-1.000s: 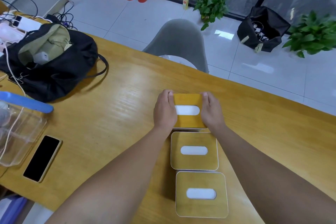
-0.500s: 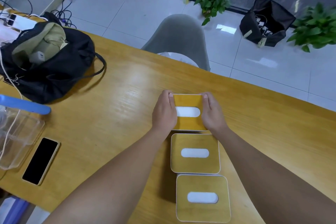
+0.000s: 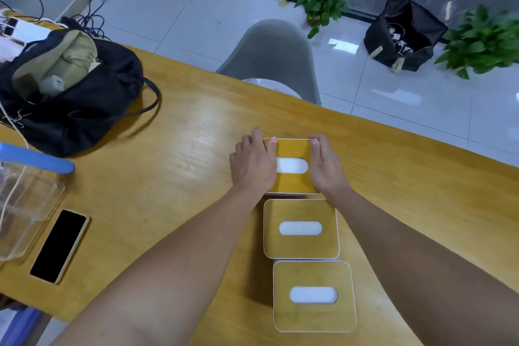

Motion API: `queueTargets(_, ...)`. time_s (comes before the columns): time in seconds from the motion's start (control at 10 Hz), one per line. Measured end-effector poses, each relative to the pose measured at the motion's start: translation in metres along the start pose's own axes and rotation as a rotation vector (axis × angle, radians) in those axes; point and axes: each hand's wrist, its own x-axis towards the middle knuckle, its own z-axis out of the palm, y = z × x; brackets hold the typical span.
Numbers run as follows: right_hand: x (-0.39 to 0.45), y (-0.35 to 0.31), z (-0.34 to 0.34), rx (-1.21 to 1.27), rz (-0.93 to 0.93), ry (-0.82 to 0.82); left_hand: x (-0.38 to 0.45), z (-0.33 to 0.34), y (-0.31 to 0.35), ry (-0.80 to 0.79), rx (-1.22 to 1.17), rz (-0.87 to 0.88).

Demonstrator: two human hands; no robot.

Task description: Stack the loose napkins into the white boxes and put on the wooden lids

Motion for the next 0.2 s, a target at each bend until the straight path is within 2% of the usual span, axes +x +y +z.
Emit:
queueTargets(0.1, -0.004, -0.003, -0.014, -0.102, 0.045, -0.042, -0.006, -0.018, -0.005, -0.138, -0.236, 0.026)
queueTargets(0.2, -0.022, -0.007, -0.034, -0.133, 0.003, 0.049, -0.023, -0.041, -0.006, -0.052, -0.287, 0.076)
